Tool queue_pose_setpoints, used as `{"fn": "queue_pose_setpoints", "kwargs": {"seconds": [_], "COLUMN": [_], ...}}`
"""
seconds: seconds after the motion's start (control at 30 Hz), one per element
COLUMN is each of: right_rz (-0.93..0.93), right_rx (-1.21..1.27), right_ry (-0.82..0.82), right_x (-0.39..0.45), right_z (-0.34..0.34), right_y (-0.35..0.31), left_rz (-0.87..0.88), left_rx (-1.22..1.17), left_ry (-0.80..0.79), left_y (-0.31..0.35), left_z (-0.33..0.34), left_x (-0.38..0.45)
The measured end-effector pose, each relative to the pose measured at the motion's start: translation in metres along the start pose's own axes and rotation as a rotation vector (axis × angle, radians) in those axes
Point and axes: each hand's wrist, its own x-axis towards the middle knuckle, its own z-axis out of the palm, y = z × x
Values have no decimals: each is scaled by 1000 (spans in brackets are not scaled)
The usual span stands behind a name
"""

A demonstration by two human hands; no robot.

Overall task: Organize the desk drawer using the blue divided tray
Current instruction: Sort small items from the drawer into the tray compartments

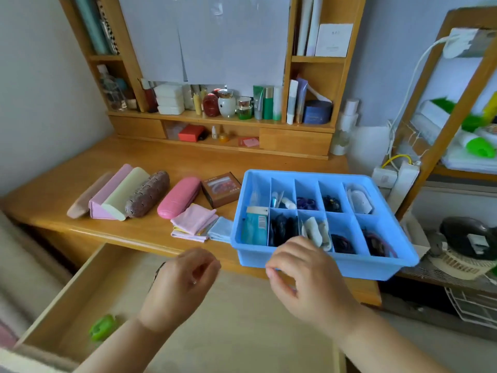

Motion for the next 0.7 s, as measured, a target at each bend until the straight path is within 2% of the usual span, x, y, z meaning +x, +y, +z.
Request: {"fn": "queue_pose_setpoints", "kwargs": {"seconds": [0.07,0.17,0.23,0.37,0.53,0.63,0.7], "right_rz": [-21,215,309,358,370,314,257], "right_rx": [0,82,73,18,-77,-273,-373], "right_ry": [-200,-599,-730,-766,-744,-703,-786], "right_x": [-21,-49,-57,-35,18,45,55], "right_z": [36,91,123,175,231,260,277], "right_y": [-18,-26,-23,-18,-11,-2,2], "left_rz": [-122,-322,-448,-514,-400,-437,-463], "left_rx": [87,201,278,291,369,319,300], "left_ry": [-99,-197,-204,-182,-434,-402,-355], "left_y": [-38,-93,-120,-145,-151,-153,-154], "left_z": [1,-8,-21,-37,-31,-30,-29], "left_x": [-35,-74,-91,-109,-115,-115,-116]}}
